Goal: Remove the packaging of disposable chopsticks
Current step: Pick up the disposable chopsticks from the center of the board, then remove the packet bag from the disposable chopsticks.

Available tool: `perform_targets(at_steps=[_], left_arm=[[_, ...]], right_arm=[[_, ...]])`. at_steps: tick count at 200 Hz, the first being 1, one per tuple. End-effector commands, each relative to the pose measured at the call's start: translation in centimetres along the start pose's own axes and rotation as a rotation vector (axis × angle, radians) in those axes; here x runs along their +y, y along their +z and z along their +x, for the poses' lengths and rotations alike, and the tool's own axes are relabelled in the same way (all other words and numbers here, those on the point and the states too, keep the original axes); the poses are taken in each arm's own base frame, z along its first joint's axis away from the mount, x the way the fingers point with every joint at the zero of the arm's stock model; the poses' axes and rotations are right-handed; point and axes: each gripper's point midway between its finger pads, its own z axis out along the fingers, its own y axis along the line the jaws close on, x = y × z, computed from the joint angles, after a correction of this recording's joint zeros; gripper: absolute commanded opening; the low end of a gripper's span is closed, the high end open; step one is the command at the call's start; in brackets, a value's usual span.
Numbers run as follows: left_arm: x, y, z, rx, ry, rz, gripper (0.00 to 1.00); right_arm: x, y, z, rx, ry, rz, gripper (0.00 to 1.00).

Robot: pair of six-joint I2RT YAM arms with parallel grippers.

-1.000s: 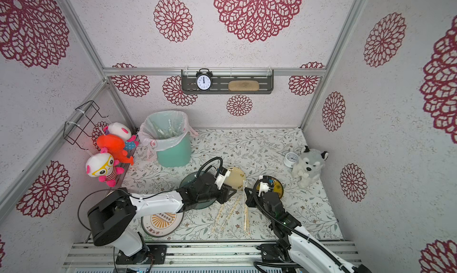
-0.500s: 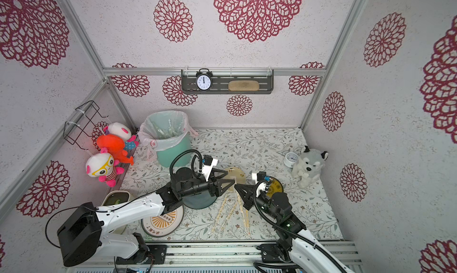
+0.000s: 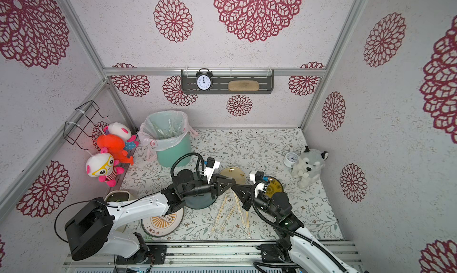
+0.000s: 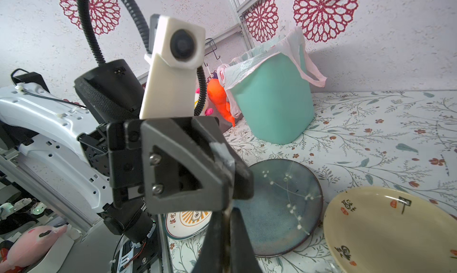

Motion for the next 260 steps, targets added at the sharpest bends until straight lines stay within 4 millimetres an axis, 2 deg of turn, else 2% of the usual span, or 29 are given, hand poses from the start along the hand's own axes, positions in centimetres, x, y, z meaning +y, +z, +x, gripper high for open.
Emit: perform_targets(at_steps=[1,41,49,65,71,78,84,122,149,175,191,206,249,256,260], left_arm=[[-0.4,0.3,-0.3,-0.007,-0.002,0.028,0.0],[-0.5,0.1,-0.9,-0.022,0.006,0.02,0.0],[-0.6,-0.1,-1.1,-0.028,0.009,0.015,0.0],[-0.3,-0.5,-1.9,-0.037,0.017,-0.017,0.0],[-0.2,-0.6,-2.2,-0.038,0.022,-0.032,0.0],[-0.1,-0.8,-2.4,-0.034,0.03,-0.05,0.0],[-0.2,-0.9,-2.6,-0.032,0.041,-0.058,0.0],[-0.9,-1.6,-3.7,-0.016,0.084,-0.078,0.0],[-0.8,-2.3,-4.5,-0.004,0.126,-0.125,0.0],[-1.0,-2.4,-4.7,0.022,0.14,-0.134,0.0],[-0.7,-2.4,-4.6,0.03,0.136,-0.147,0.0],[-0.6,-2.3,-4.6,0.029,0.137,-0.149,0.0],[-0.5,-2.2,-4.8,0.024,0.149,-0.155,0.0],[-0.5,-2.3,-5.0,0.016,0.154,-0.158,0.06],[-0.5,-2.4,-5.1,0.01,0.159,-0.157,0.14]], right_arm=[[1.6,-0.2,-2.0,-0.07,-0.049,-0.06,0.0],[1.1,-0.3,-1.7,-0.066,-0.037,-0.041,0.0],[0.9,-0.2,-1.4,-0.057,-0.033,-0.032,0.16],[0.5,-0.3,-0.6,-0.032,-0.028,-0.016,0.18],[0.2,-0.3,-0.2,-0.022,-0.024,-0.007,0.24],[-0.2,-0.4,0.5,-0.009,-0.018,0.007,0.39],[-0.4,-0.4,0.9,0.0,-0.015,0.011,0.44],[-0.8,-0.6,3.9,0.075,0.004,-0.018,0.45],[0.0,-1.1,5.0,0.077,0.014,-0.073,0.41],[0.2,-1.4,5.3,0.062,0.003,-0.079,0.34],[0.0,-1.5,5.3,0.058,0.002,-0.065,0.27],[-0.1,-1.5,5.5,0.064,-0.001,-0.061,0.16],[-0.6,-1.3,6.0,0.083,0.009,-0.041,0.0],[-0.7,-1.3,6.1,0.084,0.009,-0.039,0.0],[-0.6,-1.2,6.1,0.087,0.009,-0.04,0.0]])
